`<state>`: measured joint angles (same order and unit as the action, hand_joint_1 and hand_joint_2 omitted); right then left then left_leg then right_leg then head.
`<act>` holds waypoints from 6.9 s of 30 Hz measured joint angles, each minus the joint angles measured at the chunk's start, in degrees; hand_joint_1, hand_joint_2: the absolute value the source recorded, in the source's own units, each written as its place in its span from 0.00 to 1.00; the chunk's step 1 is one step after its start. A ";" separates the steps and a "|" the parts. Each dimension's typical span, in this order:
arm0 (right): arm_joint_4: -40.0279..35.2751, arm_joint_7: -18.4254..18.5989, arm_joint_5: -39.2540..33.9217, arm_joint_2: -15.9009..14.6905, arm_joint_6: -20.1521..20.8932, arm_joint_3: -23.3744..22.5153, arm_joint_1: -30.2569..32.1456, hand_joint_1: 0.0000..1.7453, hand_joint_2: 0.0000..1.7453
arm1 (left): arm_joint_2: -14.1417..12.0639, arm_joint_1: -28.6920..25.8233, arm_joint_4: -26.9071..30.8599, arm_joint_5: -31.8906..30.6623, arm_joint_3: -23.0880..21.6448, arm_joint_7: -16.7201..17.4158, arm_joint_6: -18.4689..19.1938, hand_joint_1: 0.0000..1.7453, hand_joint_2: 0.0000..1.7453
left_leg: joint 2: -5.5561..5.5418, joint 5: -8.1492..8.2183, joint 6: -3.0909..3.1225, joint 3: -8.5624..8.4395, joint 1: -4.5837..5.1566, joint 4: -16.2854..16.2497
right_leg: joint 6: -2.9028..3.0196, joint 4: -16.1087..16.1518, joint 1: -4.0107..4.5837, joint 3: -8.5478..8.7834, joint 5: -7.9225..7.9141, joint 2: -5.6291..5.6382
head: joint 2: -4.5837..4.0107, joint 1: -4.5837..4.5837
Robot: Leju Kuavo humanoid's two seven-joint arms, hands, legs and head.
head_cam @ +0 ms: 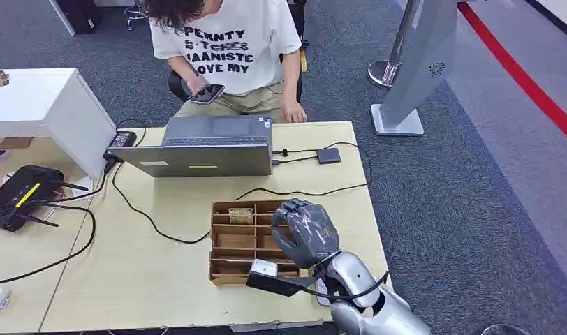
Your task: Pass the card to the sensor for recognition and then transmit it.
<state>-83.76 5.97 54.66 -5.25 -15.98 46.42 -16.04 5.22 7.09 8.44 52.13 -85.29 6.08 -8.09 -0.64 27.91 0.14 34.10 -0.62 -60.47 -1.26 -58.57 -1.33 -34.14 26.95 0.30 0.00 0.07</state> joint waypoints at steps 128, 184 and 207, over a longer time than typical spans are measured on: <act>2.03 -3.09 -19.36 2.86 5.24 -12.17 -10.47 1.00 1.00 | 0.07 0.12 0.00 -0.69 -2.40 -0.85 0.81 0.00 0.00 | 0.01 -0.04 0.02 0.02 0.01 -0.01 | -0.06 -0.01 -0.01 0.00 -0.09 0.02 | 0.00 -0.02; 27.08 5.99 -0.98 11.32 4.70 -15.56 -29.21 1.00 1.00 | -0.09 1.08 0.00 -6.34 -2.40 -0.50 3.19 0.00 0.00 | -0.01 -0.07 0.03 0.03 0.01 -0.02 | -0.08 -0.01 -0.01 -0.01 -0.10 0.02 | 0.00 -0.02; 25.81 1.55 -3.79 12.20 4.55 -16.85 -25.84 0.00 0.00 | -0.07 1.03 0.00 -4.76 -2.40 -0.63 2.82 0.00 0.00 | -0.01 -0.06 0.03 0.03 0.01 -0.02 | -0.08 -0.01 -0.01 -0.02 -0.10 0.02 | 0.00 0.00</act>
<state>-57.95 7.51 50.88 6.95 -11.43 29.57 -41.88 5.16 8.12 8.44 47.37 -87.69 5.44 -5.27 -0.65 27.84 0.16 34.13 -0.61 -60.49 -1.34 -58.57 -1.34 -34.16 26.86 0.31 0.00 0.07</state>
